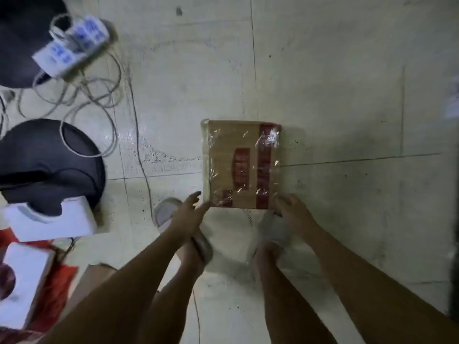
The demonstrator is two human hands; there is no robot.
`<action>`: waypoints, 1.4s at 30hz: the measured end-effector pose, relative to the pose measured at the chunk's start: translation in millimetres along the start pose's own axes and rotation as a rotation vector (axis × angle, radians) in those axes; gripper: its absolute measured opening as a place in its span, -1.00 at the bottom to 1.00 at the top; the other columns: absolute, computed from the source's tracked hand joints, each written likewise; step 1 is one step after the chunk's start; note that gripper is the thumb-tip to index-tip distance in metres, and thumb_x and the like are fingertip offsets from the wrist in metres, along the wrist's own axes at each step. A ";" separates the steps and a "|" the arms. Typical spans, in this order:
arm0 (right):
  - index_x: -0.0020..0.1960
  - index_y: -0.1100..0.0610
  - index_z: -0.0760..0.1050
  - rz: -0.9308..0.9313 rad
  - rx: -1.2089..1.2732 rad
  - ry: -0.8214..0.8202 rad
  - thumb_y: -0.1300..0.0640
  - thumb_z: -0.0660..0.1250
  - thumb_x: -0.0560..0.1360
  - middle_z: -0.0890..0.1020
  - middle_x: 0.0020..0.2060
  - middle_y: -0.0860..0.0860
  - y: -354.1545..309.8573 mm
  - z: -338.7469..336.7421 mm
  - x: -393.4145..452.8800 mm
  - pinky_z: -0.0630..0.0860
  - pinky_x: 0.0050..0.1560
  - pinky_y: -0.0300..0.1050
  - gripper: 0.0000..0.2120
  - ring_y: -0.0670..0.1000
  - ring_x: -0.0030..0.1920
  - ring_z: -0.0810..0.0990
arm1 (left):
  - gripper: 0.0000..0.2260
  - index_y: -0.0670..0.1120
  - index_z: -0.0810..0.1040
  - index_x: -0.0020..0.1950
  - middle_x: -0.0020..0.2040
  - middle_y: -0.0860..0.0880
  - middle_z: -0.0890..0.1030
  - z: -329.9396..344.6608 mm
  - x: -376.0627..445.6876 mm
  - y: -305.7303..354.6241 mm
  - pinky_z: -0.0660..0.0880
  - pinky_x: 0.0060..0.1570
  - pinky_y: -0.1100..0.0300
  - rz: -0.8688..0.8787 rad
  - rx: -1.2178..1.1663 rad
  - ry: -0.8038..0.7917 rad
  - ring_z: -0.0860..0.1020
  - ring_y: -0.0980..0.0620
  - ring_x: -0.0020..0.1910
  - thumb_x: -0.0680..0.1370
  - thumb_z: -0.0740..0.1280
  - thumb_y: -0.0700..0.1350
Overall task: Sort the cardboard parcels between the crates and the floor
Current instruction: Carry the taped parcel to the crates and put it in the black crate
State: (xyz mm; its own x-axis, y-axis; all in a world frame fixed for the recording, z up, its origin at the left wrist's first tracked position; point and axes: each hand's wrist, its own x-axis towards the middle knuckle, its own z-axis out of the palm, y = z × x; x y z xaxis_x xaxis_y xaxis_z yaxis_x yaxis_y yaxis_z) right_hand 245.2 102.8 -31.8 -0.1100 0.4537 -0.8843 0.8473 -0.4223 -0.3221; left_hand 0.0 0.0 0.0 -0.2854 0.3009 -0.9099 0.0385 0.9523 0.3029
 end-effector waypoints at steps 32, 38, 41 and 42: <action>0.27 -0.04 0.32 -0.261 0.760 0.149 -0.06 0.42 0.53 0.62 0.17 -0.02 -267.3 -227.1 -332.1 0.50 0.27 0.10 -0.59 0.03 0.16 0.63 | -0.50 0.17 0.36 0.45 0.31 0.00 0.59 -154.8 -331.2 284.4 0.57 0.06 0.05 0.492 -0.433 -0.010 0.64 0.03 0.15 0.54 0.40 0.13; 0.42 -0.11 0.27 -0.559 0.713 0.174 -0.06 0.31 0.60 0.50 0.19 -0.16 -318.8 -312.1 -470.3 0.43 0.22 -0.08 -0.57 -0.10 0.19 0.50 | -0.58 0.20 0.33 0.47 0.22 0.09 0.61 -200.6 -470.8 345.4 0.50 -0.03 0.12 0.715 -0.462 0.021 0.59 0.10 0.15 0.62 0.28 0.05; 0.50 -0.13 0.27 -0.688 0.687 0.195 -0.11 0.30 0.59 0.49 0.24 -0.21 -337.5 -339.7 -516.6 0.35 0.40 -0.02 -0.49 -0.09 0.31 0.44 | -0.61 0.30 0.36 0.45 0.26 0.10 0.59 -209.9 -524.0 367.7 0.53 0.03 0.00 0.797 -0.474 0.065 0.55 0.01 0.24 0.61 0.26 0.13; 0.51 -0.12 0.26 -0.723 0.678 0.213 -0.12 0.29 0.60 0.48 0.25 -0.21 -343.5 -347.2 -527.6 0.33 0.39 -0.05 -0.48 -0.10 0.32 0.43 | -0.63 0.30 0.36 0.44 0.23 0.11 0.60 -211.4 -538.8 375.7 0.55 -0.01 0.01 0.827 -0.478 0.072 0.57 0.01 0.21 0.62 0.24 0.12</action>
State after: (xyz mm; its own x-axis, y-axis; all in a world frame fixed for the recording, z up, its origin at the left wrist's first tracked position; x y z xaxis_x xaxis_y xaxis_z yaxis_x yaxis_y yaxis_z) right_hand 192.5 281.0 662.8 -0.3285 0.8796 -0.3440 0.1339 -0.3172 -0.9389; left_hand -34.2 184.8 664.0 -0.4019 0.8498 -0.3409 -0.1364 0.3126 0.9400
